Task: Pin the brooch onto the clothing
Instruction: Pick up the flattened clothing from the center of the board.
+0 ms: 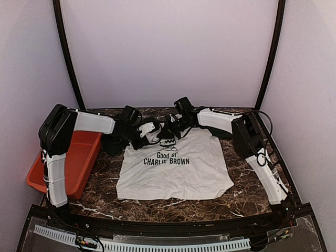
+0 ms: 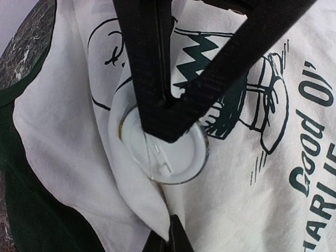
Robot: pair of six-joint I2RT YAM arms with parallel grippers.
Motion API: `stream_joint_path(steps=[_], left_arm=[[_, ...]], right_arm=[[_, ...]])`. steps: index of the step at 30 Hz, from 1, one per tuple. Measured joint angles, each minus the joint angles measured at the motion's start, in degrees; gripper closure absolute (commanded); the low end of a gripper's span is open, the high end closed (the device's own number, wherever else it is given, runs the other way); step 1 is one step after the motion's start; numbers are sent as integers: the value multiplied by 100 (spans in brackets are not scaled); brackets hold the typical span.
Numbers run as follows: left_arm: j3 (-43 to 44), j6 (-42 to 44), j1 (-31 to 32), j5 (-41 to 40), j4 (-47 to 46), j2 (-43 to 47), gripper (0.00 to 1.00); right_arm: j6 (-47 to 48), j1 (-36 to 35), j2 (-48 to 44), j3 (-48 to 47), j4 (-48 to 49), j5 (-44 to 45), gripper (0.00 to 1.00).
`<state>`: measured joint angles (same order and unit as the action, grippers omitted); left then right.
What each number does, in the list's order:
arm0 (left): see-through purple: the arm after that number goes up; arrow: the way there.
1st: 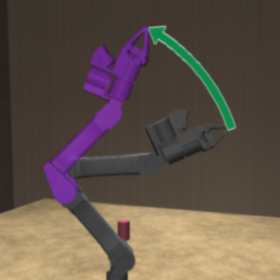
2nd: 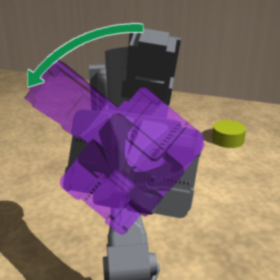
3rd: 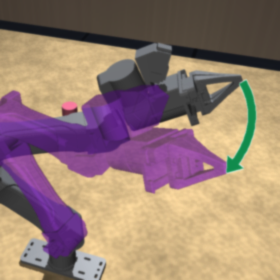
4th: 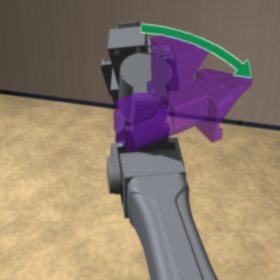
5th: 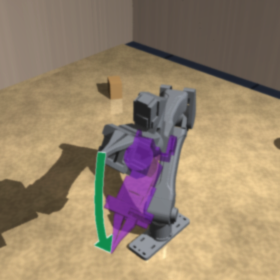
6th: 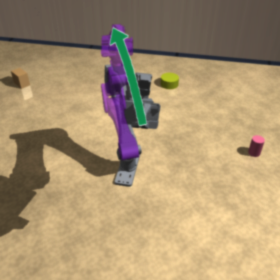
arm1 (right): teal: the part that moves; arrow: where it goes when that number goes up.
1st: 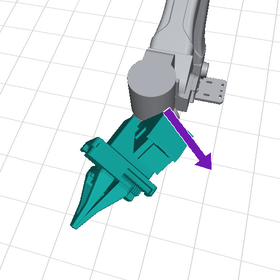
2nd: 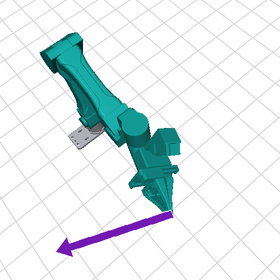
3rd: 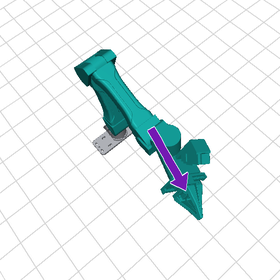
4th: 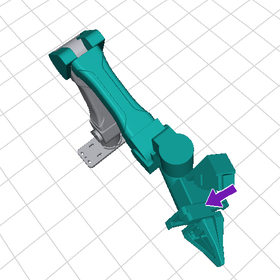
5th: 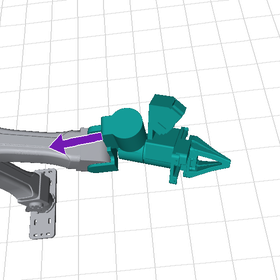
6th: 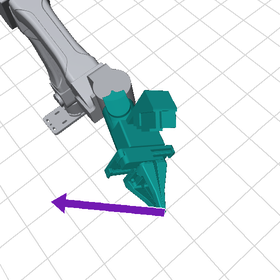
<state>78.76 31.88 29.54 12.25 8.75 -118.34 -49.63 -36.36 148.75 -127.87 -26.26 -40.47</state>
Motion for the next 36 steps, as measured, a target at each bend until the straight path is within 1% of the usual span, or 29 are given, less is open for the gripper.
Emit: stream_joint_path(steps=[4,6,7,8,9,11,12,16,20,22,24,28,32,36], left_arm=[[-297,66,26,-442,-317,140,86],[-535,109,31,-667,-553,267,77],[-625,151,33,-754,-643,317,72],[-713,166,33,-846,-750,376,69],[-782,192,33,-968,-855,424,64],[-855,229,33,-1080,-1036,483,58],[-881,225,33,-1132,-1128,505,57],[-1034,170,31,-1167,-1488,553,48],[-1150,66,24,-925,-1707,608,39],[-1172,7,-15,-798,-1777,619,36],[-1187,-79,-55,-614,-1836,649,36],[-1176,-289,-282,-175,-1971,680,37],[-1080,-321,-468,96,-1893,673,41],[-953,-306,-481,356,-1827,647,42]], right_arm=[[50,0,-28,105,-120,92,100],[44,0,-140,365,-157,232,100],[20,0,-243,562,-212,343,100],[-20,0,-339,732,-247,433,100],[-70,0,-474,920,-251,560,100],[-208,4,-745,1222,-256,802,100],[-297,20,-918,1392,-251,890,100],[-529,101,-1491,1980,-17,949,100],[-505,177,-1915,2437,153,1060,100],[-411,195,-1950,2369,83,1104,100],[-310,186,-1917,2173,-111,1121,100],[-216,122,-1825,1641,-431,1169,100],[-483,50,-1834,1606,-476,1331,100],[-732,35,-1749,1456,-844,1351,100]])
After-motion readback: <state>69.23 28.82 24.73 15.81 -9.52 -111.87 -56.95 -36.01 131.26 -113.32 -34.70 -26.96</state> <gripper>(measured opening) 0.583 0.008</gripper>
